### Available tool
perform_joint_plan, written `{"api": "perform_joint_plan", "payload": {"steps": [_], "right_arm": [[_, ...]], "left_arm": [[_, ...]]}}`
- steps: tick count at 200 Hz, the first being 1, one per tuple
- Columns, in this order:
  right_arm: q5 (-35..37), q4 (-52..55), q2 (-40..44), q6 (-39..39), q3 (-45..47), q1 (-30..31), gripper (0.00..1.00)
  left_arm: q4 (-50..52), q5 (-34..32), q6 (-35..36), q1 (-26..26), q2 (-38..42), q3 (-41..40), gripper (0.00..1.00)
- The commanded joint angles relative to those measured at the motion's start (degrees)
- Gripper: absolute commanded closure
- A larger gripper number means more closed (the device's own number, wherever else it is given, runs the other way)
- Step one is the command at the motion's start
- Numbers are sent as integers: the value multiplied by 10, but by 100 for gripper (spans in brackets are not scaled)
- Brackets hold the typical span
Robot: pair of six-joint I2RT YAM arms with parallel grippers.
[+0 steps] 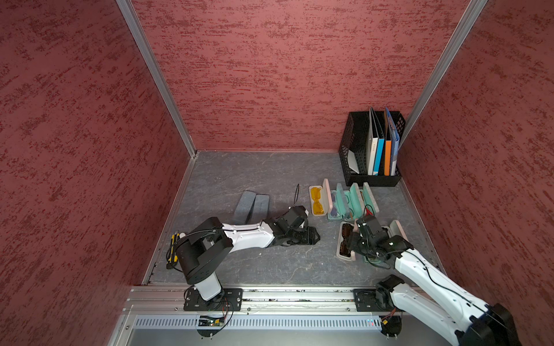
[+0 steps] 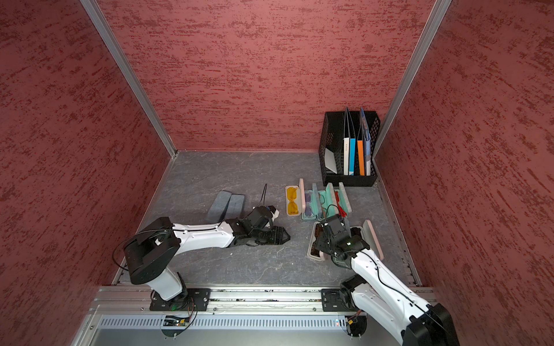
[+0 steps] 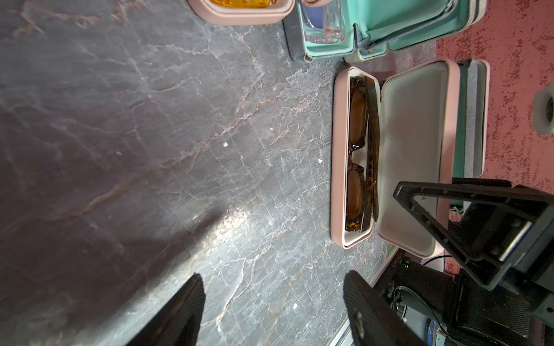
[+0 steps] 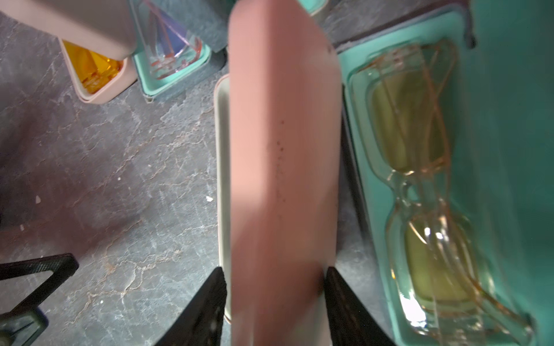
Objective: Close the glasses case
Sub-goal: Move the glasses case to the center of the board.
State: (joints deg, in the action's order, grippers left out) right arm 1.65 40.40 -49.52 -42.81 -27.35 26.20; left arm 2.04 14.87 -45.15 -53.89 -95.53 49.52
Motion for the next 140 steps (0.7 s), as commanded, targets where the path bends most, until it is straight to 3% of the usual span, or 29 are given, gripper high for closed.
{"api": "perform_joint_plan", "payload": {"steps": [1, 53, 140], "right_arm": [[-14, -24, 9, -19, 3, 17, 48], [-17, -48, -16, -19, 4, 37, 55], [-10, -51, -25, -41, -19, 100, 58]], "left_arm": [[1, -6, 11, 3, 21, -13, 26], [1, -14, 11, 9, 45, -42, 25], [17, -27, 13, 25, 102, -85, 26]]}}
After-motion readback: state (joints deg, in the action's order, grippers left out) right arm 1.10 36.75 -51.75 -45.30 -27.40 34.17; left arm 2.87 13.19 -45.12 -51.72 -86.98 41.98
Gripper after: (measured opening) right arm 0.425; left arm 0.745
